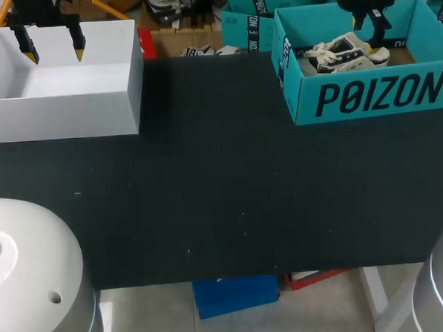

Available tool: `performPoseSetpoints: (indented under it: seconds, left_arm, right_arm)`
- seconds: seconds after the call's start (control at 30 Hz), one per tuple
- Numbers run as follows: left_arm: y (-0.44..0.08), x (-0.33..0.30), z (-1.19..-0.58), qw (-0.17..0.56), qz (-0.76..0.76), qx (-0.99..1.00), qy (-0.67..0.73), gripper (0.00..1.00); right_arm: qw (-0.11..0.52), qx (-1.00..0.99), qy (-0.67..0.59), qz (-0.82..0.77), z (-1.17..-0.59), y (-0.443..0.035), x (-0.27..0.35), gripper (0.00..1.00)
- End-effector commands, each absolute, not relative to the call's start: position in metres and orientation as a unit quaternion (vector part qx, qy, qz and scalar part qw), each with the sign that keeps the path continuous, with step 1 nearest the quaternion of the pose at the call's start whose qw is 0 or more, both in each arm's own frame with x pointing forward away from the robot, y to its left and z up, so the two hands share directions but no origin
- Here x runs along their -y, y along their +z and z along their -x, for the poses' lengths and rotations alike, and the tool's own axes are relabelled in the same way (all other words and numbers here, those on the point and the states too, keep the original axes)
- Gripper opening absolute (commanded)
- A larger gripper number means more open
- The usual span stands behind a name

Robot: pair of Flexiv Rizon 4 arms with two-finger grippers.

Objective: Take the shoe out of the shoebox, open the shoe tongue, remove and reinsert the insole, then place the shoe into the shoebox

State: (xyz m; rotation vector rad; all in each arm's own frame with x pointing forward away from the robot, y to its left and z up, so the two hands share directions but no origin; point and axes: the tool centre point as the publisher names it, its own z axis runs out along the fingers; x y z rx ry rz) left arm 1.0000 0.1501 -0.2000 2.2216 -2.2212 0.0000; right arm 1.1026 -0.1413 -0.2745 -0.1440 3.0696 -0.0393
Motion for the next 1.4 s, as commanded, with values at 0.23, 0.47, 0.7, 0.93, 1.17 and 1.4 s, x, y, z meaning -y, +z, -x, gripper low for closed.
performPoseSetpoints:
  seconds: [0.23, 0.47, 0.7, 0.93, 1.17, 1.4]
  left_arm:
    - [-0.2, -0.15, -1.0, 0.0, -0.707, 0.707, 0.0, 1.0]
    - [-0.2, -0.15, -1.0, 0.0, -0.707, 0.707, 0.0, 1.0]
    - [-0.2, -0.15, -1.0, 0.0, -0.707, 0.707, 0.0, 1.0]
    - [-0.2, -0.15, -1.0, 0.0, -0.707, 0.707, 0.0, 1.0]
    - [-0.2, -0.15, -1.0, 0.0, -0.707, 0.707, 0.0, 1.0]
    - [-0.2, -0.15, -1.0, 0.0, -0.707, 0.707, 0.0, 1.0]
  right_arm:
    - [0.027, -0.999, -0.005, 0.039, -1.106, -0.297, 0.142, 0.69]
    - [0.014, -0.999, -0.008, 0.041, -1.11, -0.315, 0.144, 0.96]
    - [0.0, -0.999, -0.013, 0.05, -1.116, -0.336, 0.145, 0.53]
    - [-0.007, -0.999, -0.013, 0.046, -1.121, -0.344, 0.147, 0.49]
    - [-0.014, -0.999, -0.011, 0.042, -1.123, -0.354, 0.148, 0.35]
    - [-0.026, -0.999, -0.005, 0.035, -1.12, -0.367, 0.147, 0.42]
